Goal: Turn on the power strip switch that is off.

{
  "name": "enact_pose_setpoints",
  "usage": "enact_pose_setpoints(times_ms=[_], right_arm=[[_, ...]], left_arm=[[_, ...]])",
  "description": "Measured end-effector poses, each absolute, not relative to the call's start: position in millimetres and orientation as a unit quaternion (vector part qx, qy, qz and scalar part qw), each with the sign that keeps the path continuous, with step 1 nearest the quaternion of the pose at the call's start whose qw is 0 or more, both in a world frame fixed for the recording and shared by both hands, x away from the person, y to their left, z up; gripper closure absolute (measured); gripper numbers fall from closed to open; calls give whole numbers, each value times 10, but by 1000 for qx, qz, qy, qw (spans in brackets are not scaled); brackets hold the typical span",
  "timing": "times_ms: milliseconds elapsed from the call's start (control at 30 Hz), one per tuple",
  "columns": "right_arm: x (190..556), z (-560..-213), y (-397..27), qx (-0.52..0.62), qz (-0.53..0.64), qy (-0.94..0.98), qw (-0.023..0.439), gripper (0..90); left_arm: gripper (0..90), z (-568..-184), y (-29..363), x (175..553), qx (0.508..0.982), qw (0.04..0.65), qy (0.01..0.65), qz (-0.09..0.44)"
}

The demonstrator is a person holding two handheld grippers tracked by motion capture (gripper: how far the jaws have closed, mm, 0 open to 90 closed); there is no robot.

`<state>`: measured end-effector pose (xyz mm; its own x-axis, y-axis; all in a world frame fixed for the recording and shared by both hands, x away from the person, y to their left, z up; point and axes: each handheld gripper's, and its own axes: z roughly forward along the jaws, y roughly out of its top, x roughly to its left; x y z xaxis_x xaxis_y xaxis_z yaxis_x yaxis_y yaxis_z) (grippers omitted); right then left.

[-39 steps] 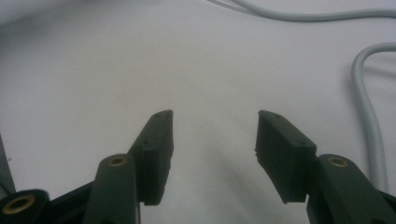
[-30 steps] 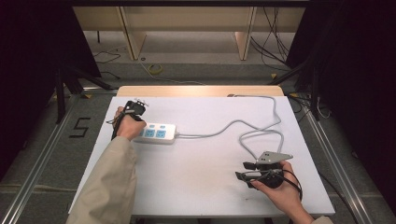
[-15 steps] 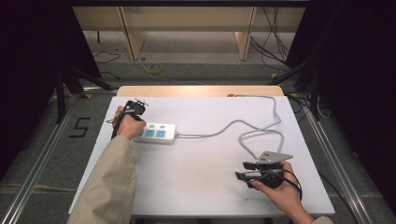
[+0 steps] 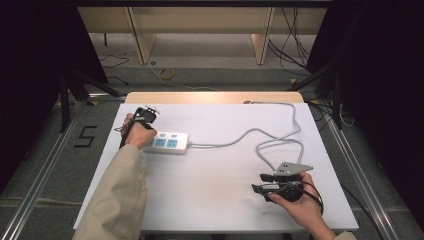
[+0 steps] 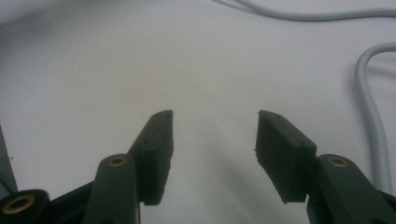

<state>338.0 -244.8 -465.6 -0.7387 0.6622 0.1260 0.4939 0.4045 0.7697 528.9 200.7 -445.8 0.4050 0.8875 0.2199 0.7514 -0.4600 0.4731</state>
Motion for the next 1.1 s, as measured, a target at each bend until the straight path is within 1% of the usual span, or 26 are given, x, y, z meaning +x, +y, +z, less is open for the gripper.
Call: enact_pose_setpoints(times_ms=[633,1100], right_arm=[[3385,-4661,-2445,345,420,833,100,474],[3389,-4661,-2446,347,420,833,99,475]], left_arm=[[900,-4468,1950,5291,828,132,491,234],[900,-4475,1938,5287,830,129,487,237]])
